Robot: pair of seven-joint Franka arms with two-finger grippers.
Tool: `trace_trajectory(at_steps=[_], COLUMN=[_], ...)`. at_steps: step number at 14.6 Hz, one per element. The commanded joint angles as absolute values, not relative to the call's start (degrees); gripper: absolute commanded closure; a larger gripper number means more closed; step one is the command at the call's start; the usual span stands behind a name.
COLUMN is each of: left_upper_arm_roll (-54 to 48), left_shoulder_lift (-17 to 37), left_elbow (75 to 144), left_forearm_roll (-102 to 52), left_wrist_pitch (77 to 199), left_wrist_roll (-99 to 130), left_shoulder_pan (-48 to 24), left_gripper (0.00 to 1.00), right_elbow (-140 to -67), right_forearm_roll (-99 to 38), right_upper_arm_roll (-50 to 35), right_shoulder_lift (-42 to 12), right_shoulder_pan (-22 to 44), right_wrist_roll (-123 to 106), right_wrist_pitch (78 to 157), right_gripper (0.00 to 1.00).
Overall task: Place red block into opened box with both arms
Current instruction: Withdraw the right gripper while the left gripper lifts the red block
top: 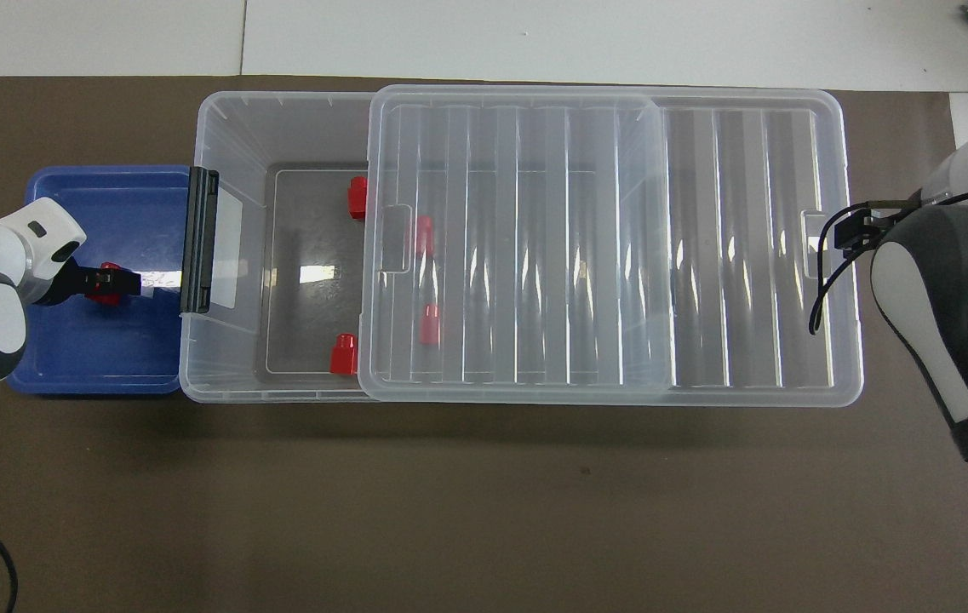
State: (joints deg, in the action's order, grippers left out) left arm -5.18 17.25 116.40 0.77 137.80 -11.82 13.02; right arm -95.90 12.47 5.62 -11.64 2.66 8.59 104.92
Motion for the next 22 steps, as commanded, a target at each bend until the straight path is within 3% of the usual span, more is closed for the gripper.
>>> trace_trajectory(at_steps=[1, 3, 4, 5, 6, 8, 14, 22], left_upper_arm_roll=[-5.4, -5.4, -5.4, -5.4, -5.4, -5.4, -5.8, -6.5], left_shoulder_lift=[16.9, 16.8, 16.8, 16.8, 16.9, 17.0, 17.1, 16.3], left_elbow=[118.9, 118.8, 118.8, 118.7, 118.5, 116.8, 99.5, 85.2], left_forearm_roll=[0.3, 0.3, 0.3, 0.3, 0.3, 0.2, -0.1, -4.1], left_wrist_pitch=[141.1, 141.0, 140.8, 140.7, 140.4, 138.0, 113.8, 94.4], left_wrist_roll=[-13.2, -12.9, -12.7, -12.7, -12.7, -12.6, -7.9, 12.9], left_shoulder_pan=[13.7, 13.6, 13.7, 13.7, 13.7, 13.7, 12.1, 4.5], left_gripper=[0.00, 0.36, 0.58, 0.86, 1.00, 1.00, 1.00, 1.00], right_elbow=[-96.3, -96.2, -96.0, -96.0, -96.0, -96.0, -98.0, -98.4], right_forearm_roll=[13.5, 12.2, 10.1, 7.2, 4.3, 2.6, 0.3, 0.4], right_upper_arm_roll=[5.0, 4.7, 4.6, 4.6, 4.6, 4.5, 4.7, 4.5], right_shoulder_lift=[-10.1, -8.7, -7.7, -6.0, -4.6, -1.1, 6.0, 6.3], right_shoulder_pan=[2.4, 2.7, 2.8, 2.8, 2.8, 2.9, 2.2, 2.7], right_wrist_roll=[7.5, 7.8, 7.8, 7.8, 7.9, 8.0, 8.1, 7.4], right_wrist_pitch=[104.1, 104.1, 104.0, 103.9, 103.5, 102.1, 93.5, 92.6], right_gripper=[0.00, 0.00, 0.00, 0.00, 0.00, 0.00, 0.00, 0.00])
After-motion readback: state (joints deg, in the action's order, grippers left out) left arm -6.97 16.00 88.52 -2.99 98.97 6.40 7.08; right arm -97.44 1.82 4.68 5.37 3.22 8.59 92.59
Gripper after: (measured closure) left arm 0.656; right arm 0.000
